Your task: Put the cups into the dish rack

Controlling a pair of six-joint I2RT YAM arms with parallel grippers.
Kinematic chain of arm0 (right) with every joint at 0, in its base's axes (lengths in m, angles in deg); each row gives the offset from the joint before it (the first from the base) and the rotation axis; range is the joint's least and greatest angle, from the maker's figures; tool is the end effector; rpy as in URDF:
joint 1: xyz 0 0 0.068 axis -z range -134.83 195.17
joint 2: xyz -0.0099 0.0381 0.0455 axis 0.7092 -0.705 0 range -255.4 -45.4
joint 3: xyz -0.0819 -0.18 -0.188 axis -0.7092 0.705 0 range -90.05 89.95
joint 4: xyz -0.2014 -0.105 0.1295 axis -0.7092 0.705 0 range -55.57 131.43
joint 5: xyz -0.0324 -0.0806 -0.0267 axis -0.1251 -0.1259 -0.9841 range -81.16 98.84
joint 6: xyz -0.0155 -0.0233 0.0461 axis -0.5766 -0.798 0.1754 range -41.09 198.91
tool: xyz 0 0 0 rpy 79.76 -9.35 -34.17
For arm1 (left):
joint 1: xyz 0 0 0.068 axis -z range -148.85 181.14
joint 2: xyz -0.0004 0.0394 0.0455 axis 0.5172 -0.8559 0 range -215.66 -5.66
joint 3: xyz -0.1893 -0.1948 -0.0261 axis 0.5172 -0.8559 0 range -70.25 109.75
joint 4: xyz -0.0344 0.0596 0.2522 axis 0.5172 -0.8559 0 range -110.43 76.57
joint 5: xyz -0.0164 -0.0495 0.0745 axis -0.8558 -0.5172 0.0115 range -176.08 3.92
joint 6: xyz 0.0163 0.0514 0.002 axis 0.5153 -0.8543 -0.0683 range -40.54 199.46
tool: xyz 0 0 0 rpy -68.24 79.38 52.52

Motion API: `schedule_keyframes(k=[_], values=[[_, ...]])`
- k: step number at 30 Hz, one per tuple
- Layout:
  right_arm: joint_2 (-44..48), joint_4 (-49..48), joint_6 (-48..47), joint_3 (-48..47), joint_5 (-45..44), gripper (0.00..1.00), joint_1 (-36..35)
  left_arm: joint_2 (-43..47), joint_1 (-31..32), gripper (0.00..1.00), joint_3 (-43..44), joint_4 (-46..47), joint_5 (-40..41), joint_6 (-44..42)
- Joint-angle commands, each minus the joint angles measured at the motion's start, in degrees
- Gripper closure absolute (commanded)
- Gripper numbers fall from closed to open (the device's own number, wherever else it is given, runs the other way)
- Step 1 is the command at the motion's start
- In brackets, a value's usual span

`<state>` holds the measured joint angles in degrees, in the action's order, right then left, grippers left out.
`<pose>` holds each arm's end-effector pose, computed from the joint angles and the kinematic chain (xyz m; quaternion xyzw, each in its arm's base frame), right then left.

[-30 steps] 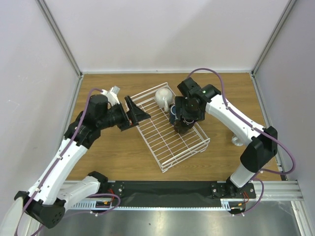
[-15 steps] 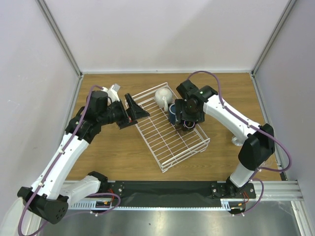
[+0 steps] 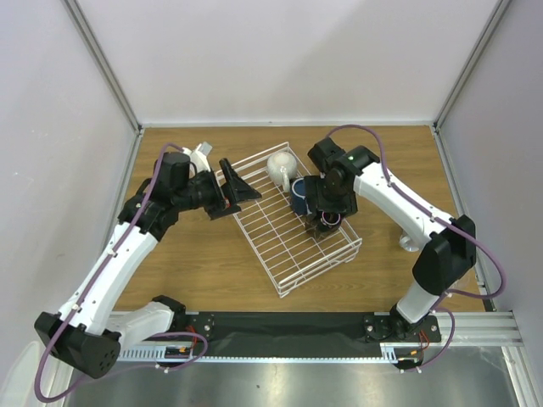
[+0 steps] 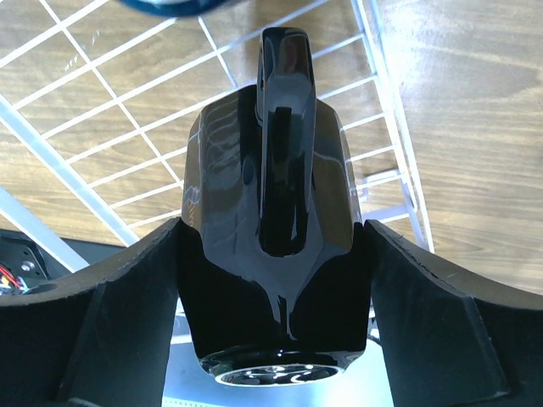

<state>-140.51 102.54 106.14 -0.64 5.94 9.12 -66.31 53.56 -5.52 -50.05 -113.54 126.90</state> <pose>0.2640 0.1900 0.3124 -0.0722 0.9856 0.0579 0.1416 0.1968 -0.0990 0.3641 -0.0732 0.8563 -0.4379 0.2637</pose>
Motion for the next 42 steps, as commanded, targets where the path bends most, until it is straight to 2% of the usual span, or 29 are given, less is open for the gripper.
schedule_keyframes(k=[1,9,20,31,34,40,42], values=[[-0.86,-0.70,-1.12,-3.81,1.14,1.00,1.07,-0.79,-0.53,0.00,1.80,1.91,-2.33,-1.12],[-9.12,2.01,-2.96,-9.68,0.26,1.00,2.04,-2.37,-1.14,0.00,3.21,-0.03,-3.82,-3.67],[-14.05,3.42,-4.98,-13.48,2.19,1.00,2.65,-3.60,-3.43,0.00,2.59,1.03,-6.90,-4.37],[-17.03,4.57,-7.09,-14.09,-0.70,0.89,2.74,-3.78,-4.31,0.00,0.84,3.31,-8.75,-3.50],[-18.00,4.13,-7.71,-14.88,-1.14,0.82,2.74,-3.61,-4.40,0.00,0.49,3.14,-8.84,-3.50],[-19.23,3.95,-8.68,-16.29,-1.76,0.56,2.74,-3.17,-4.75,0.00,0.05,3.13,-8.75,-3.41],[-19.06,3.78,-8.76,-16.46,-1.94,0.43,2.83,-3.08,-4.75,0.00,-0.04,3.13,-8.84,-3.32]])
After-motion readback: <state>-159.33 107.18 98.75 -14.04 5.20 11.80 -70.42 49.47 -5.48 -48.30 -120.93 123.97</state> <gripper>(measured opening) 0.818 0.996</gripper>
